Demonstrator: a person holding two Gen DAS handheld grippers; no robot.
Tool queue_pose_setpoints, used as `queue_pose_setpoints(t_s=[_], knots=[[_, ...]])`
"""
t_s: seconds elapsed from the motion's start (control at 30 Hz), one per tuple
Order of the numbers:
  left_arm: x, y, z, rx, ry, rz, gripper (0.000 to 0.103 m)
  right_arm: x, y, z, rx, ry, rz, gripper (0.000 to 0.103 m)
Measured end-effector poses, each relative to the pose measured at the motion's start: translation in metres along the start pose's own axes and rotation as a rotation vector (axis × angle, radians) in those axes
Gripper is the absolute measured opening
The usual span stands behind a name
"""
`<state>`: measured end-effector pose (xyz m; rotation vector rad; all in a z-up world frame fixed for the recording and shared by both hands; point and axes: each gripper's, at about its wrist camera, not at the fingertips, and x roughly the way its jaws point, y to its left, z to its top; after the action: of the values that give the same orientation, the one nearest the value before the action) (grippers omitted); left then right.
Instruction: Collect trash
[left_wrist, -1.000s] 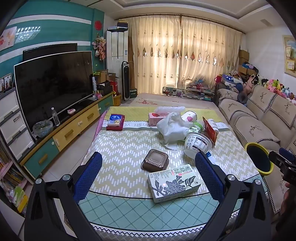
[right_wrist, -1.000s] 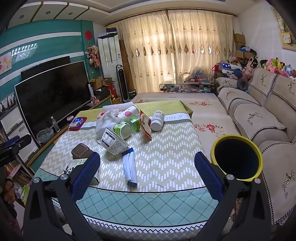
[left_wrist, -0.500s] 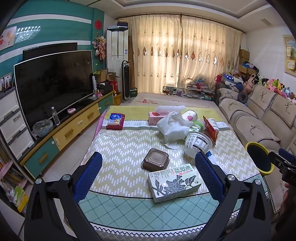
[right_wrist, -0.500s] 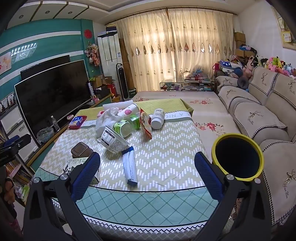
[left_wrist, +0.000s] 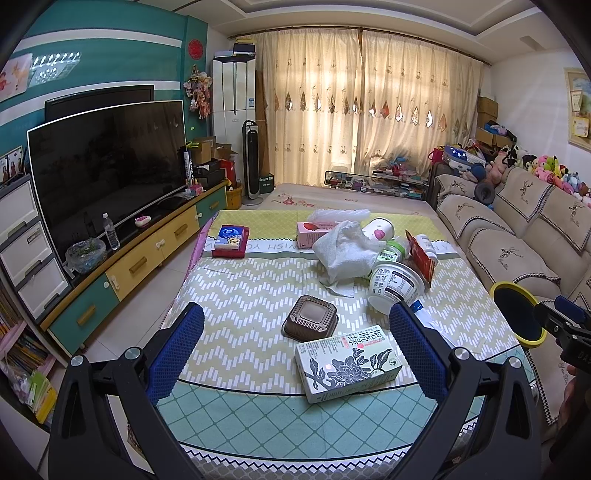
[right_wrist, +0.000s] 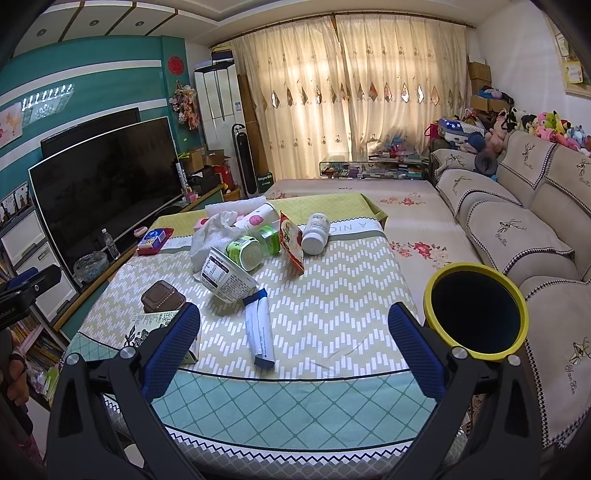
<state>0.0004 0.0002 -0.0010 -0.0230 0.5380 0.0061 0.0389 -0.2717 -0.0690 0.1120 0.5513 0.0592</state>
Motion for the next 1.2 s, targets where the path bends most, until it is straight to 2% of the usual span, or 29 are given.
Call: queue_pose_setpoints(t_s=[0.37,0.5,0.6,0.77,0.83,1.13,1.2], knots=[[0.014,0.008,-0.012,-0.009,0.004,0.006,0.099,0.022,0.007,-0.008,-0.010,0.062,0.034,0.097],[0.016,0.011,-0.006,-0.021,0.023,0.004,0.099,0.047,0.014,-0.012,-0.035,0.115,0.041,0.097],[0.021,0.012,-0.006,-0.036,0.065,-0.006,0.099,0.074,0.021,-0.017,-0.067,0.171,0.059,0.096],[0.034,0.016,-0.007,-0.033,0.115,-0.008,0.099,0.123,0.028,-0.024,-0.094,0.283,0.109,0.070],[0.039,0.016,-0.007,-0.021,0.091,-0.003,0.099,0.136,0.029,-0.025,-0.105,0.318,0.115,0.061],[0.063,0.017,-0.007,-0.036,0.079,-0.025,0.099,0.164,0.039,-0.032,-0.163,0.394,0.105,0.031],[0.067,0.016,-0.008,-0.041,0.076,-0.032,0.099,0.169,0.038,-0.032,-0.162,0.402,0.110,0.029]])
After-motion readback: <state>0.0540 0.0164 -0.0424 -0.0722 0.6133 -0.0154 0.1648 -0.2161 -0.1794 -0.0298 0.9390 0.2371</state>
